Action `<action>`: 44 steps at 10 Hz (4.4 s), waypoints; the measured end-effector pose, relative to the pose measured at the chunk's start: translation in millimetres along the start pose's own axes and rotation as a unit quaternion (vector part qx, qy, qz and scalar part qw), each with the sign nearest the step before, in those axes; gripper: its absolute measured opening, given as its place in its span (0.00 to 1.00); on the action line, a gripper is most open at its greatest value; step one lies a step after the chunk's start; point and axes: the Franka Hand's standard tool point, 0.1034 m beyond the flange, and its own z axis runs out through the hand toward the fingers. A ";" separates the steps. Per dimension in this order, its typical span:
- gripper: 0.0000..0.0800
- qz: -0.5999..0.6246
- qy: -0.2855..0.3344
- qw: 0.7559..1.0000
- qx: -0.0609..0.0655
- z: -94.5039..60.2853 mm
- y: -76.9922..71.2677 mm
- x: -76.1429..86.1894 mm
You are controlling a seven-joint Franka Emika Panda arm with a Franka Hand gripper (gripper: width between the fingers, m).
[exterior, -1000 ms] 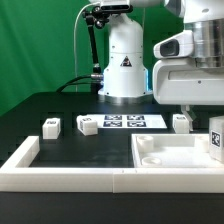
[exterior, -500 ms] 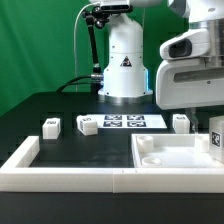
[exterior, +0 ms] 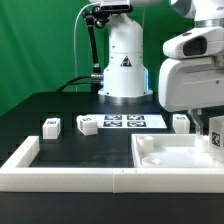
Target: Assemble one leg
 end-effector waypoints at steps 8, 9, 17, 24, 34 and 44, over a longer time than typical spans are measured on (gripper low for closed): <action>0.37 0.139 0.003 0.990 -0.003 0.6 3.5 0.0; 0.37 0.211 0.006 0.977 -0.003 1.2 4.0 -0.1; 0.37 0.573 0.005 0.819 0.001 1.9 0.7 -1.4; 0.80 0.505 0.003 0.863 0.004 2.5 1.4 -1.6; 0.81 0.063 -0.008 0.998 -0.010 2.3 8.6 1.0; 0.36 0.133 -0.003 0.991 -0.009 3.3 8.2 1.4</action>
Offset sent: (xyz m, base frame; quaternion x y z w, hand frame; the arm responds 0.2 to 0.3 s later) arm 0.0000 0.0000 0.0000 0.0000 0.0000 0.0000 1.0000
